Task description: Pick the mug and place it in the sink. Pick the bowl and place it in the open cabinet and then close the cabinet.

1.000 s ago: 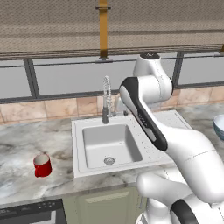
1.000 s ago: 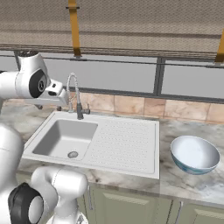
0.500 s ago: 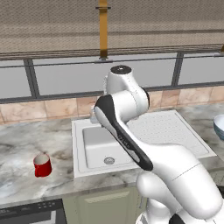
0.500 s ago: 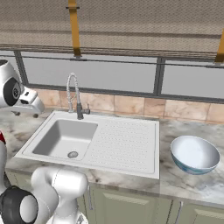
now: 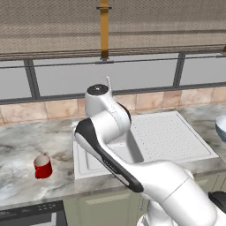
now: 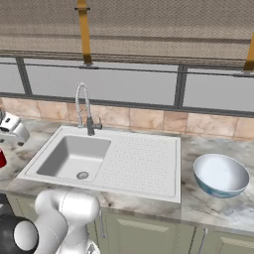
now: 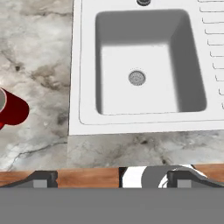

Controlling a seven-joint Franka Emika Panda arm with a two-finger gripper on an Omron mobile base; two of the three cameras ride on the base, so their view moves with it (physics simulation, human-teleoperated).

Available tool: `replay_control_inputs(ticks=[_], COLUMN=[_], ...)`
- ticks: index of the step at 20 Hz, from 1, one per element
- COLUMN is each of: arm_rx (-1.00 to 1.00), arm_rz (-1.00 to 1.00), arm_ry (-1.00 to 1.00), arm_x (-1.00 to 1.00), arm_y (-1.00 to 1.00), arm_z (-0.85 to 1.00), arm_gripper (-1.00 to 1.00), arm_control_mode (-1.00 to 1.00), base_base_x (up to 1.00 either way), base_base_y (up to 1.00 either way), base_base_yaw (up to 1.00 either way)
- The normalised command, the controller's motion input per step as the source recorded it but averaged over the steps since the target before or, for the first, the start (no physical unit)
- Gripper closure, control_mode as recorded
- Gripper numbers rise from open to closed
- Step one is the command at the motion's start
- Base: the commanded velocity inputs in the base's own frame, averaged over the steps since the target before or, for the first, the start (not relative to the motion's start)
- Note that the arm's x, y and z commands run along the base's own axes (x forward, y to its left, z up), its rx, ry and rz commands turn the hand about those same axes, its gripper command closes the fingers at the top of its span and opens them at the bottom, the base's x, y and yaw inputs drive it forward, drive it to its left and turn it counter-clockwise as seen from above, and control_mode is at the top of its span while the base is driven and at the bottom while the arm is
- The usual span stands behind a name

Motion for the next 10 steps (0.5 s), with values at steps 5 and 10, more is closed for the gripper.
replay_control_inputs(ticks=[5,10], arm_rx=[0.00,0.00], arm_rz=[-0.01,0.00], arm_ry=[0.00,0.00], arm_x=[-0.19,-0.16], arm_y=[0.55,0.55], arm_z=[-0.31,-0.26], arm_gripper=[-1.00,-1.00], arm_control_mode=[-1.00,-1.00], base_base_x=[0.00,0.00], base_base_y=[0.00,0.00], base_base_yaw=[0.00,0.00])
